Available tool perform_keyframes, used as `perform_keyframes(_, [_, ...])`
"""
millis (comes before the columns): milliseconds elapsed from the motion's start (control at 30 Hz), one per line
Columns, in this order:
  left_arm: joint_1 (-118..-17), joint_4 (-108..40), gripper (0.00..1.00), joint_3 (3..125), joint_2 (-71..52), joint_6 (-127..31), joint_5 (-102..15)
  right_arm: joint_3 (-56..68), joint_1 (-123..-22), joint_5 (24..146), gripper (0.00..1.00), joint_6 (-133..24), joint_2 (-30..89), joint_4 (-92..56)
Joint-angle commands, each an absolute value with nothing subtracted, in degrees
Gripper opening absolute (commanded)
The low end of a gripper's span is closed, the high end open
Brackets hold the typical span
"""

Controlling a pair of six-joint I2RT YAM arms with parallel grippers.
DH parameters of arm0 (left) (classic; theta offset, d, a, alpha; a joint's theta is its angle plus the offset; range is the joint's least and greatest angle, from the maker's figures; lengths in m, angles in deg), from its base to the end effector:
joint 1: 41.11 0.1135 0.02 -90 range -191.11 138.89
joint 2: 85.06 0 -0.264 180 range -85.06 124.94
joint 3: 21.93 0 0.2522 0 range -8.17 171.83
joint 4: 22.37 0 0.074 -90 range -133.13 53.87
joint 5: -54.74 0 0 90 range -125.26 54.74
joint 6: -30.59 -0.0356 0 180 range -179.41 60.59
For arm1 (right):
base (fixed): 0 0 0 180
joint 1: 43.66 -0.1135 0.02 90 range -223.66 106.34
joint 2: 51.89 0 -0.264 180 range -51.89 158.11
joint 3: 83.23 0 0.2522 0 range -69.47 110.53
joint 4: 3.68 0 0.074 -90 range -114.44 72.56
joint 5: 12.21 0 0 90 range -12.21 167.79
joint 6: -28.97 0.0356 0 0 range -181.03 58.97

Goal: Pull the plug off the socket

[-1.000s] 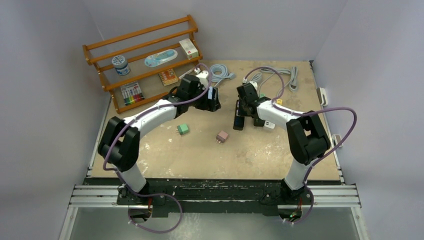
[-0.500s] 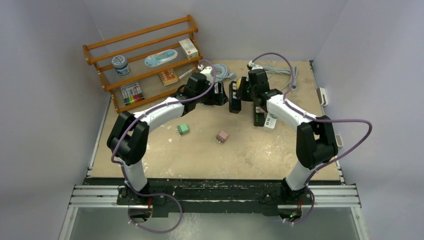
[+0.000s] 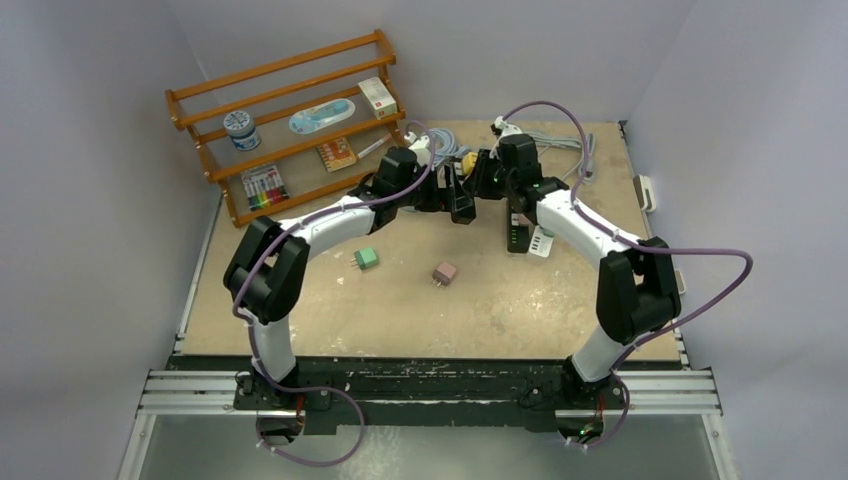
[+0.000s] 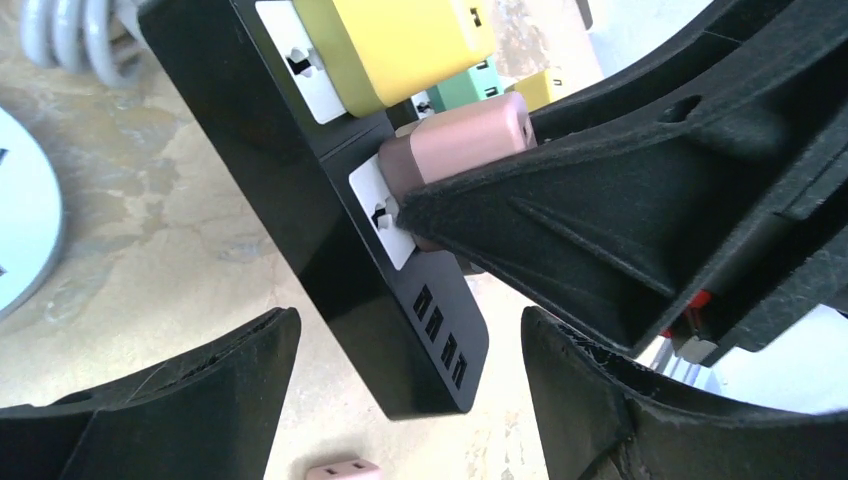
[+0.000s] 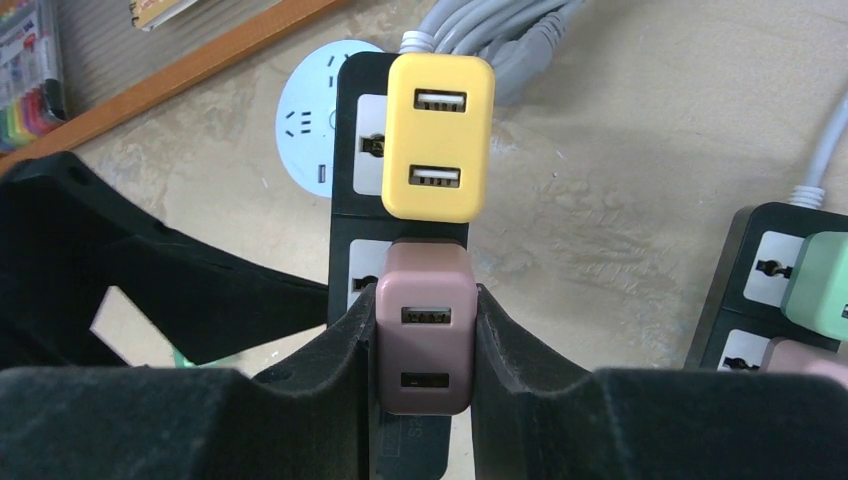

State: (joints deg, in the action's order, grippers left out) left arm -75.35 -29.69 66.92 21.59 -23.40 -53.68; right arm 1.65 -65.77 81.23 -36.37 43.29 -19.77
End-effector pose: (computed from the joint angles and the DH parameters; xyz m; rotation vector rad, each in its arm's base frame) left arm 0.3519 -0.2531 0.2436 0.1885 2.1555 -1.0726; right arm 0.3606 0.1488 0.2826 0.0076 2.0789 0.5689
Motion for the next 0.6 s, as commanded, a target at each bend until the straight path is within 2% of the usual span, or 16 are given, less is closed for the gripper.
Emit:
perform_keyframes(0, [-75.74,-22.9,0.81,66.21,23.38,-19.7,-57.93,6.03,-65.85,84.44,0.0,-34.99,38.05,-13.05])
perform_keyframes(133, [-75.86,-19.88,0.8,64.91,24.9,-17.78,-59.08,6.5,-65.84,86.35,0.0,-33.32,37.08,-12.71])
perform_keyframes(167, [-75.84,-18.73,0.73,64.58,25.2,-17.25,-59.43,6.74,-65.89,86.73,0.0,-32.96,36.8,-12.53])
perform_keyframes(200, [-75.89,-17.53,0.55,64.24,25.49,-16.74,-59.96,6.88,-65.89,87.06,0.0,-32.86,36.41,-12.59])
perform_keyframes(267, [-75.8,-17.04,0.01,64.29,25.47,-16.36,-59.46,7.12,-65.84,88.35,0.0,-33.03,36.11,-12.51])
perform_keyframes(333, [-75.63,-18.05,0.0,64.6,25.26,-16.61,-55.81,7.72,-65.86,90.45,0.0,-35.8,36.55,-13.19])
perform_keyframes(367, [-75.46,-19.1,0.0,65.23,25.31,-16.96,-54.65,9.36,-66.08,86.5,0.0,-39.4,37.31,-16.76])
perform_keyframes(433, [-75.11,-22.62,0.0,67.1,25.54,-17.92,-51.97,11.79,-68.98,70.42,0.0,-44.16,38.46,-24.96])
perform_keyframes(467, [-74.93,-24.63,0.0,68.06,25.75,-18.57,-50.48,10.39,-69.68,68.51,0.0,-45.52,37.3,-25.9])
perform_keyframes(567, [-73.99,-27.64,0.0,70.1,26.41,-19.91,-49.1,-2.96,-60.28,102.93,0.0,-42.75,29.17,-12.18])
